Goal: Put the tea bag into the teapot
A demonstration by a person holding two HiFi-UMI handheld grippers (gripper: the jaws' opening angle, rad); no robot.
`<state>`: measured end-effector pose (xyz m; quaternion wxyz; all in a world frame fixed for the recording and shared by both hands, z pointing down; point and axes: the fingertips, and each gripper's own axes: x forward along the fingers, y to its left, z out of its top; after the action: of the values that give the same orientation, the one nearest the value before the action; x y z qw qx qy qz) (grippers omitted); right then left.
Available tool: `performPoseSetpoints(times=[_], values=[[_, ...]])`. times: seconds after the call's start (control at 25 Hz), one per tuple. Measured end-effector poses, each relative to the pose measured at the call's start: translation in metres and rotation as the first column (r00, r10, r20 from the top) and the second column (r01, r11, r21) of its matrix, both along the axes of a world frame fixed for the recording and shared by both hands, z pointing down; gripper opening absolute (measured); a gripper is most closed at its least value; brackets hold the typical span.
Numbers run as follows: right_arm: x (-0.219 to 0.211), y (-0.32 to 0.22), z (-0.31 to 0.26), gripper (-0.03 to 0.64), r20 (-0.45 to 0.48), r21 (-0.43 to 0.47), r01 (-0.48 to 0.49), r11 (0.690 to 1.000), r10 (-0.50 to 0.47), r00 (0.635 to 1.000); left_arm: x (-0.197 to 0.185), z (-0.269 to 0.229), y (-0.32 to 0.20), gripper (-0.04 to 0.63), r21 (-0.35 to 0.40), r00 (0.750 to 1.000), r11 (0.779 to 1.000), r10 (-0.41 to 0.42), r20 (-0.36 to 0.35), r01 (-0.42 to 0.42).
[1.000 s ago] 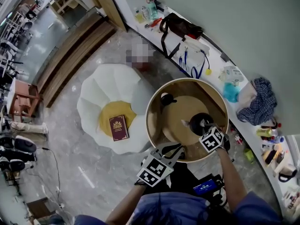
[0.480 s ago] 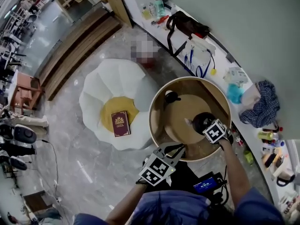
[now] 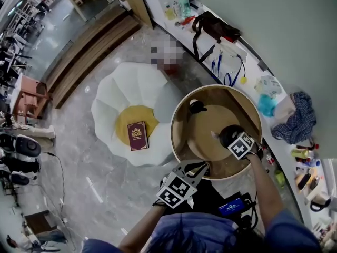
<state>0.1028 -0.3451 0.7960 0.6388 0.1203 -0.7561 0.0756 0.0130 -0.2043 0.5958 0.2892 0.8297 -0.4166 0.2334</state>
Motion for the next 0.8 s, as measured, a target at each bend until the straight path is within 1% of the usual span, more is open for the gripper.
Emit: performPoseSetpoints(times=[0.08, 0.16, 0.28, 0.36, 0.4, 0.44, 0.48, 0.68, 0.8], values=[[0.004, 0.003, -0.004, 0.02, 0.05, -0.034, -0.071, 0.997, 0.073, 0.996, 0.0, -0.003, 0.002, 0.02, 0.006, 1.0, 1.0, 0.001, -0.002, -0.001], [0.008, 0.004, -0.01, 0.02, 0.109, -0.066, -0.148, 0.987, 0.154, 0.982, -0.003, -0.005, 0.006, 0.02, 0.009, 1.0, 1.0, 0.002, 0.0, -0.002], [0.014, 0.004, -0.028, 0.02, 0.172, -0.052, -0.219, 0.974, 0.225, 0.959, -0.006, -0.004, 0.014, 0.02, 0.004, 1.0, 1.0, 0.003, 0.007, -0.003], [0.021, 0.007, -0.037, 0.022, 0.204, -0.045, -0.248, 0.968, 0.252, 0.946, -0.007, -0.004, 0.018, 0.02, 0.003, 1.0, 1.0, 0.006, 0.006, -0.006], [0.023, 0.009, -0.04, 0.045, 0.218, -0.046, -0.26, 0.964, 0.264, 0.94, -0.008, -0.005, 0.02, 0.02, 0.002, 1.0, 1.0, 0.007, 0.003, -0.007], [0.023, 0.01, -0.043, 0.116, 0.229, -0.049, -0.269, 0.962, 0.273, 0.934, -0.008, -0.005, 0.021, 0.02, 0.002, 1.0, 1.0, 0.008, 0.001, -0.008], [0.023, 0.011, -0.045, 0.146, 0.238, -0.049, -0.275, 0.96, 0.279, 0.93, -0.009, -0.005, 0.023, 0.02, 0.002, 1.0, 1.0, 0.011, 0.0, -0.011], [0.017, 0.015, -0.059, 0.144, 0.277, -0.02, -0.305, 0.952, 0.298, 0.913, -0.008, -0.008, 0.032, 0.02, 0.005, 1.0, 1.0, 0.03, 0.002, -0.03], [0.011, 0.017, -0.077, 0.127, 0.334, -0.009, -0.349, 0.937, 0.332, 0.882, -0.007, -0.013, 0.036, 0.02, 0.015, 0.999, 0.999, 0.034, -0.001, -0.034]])
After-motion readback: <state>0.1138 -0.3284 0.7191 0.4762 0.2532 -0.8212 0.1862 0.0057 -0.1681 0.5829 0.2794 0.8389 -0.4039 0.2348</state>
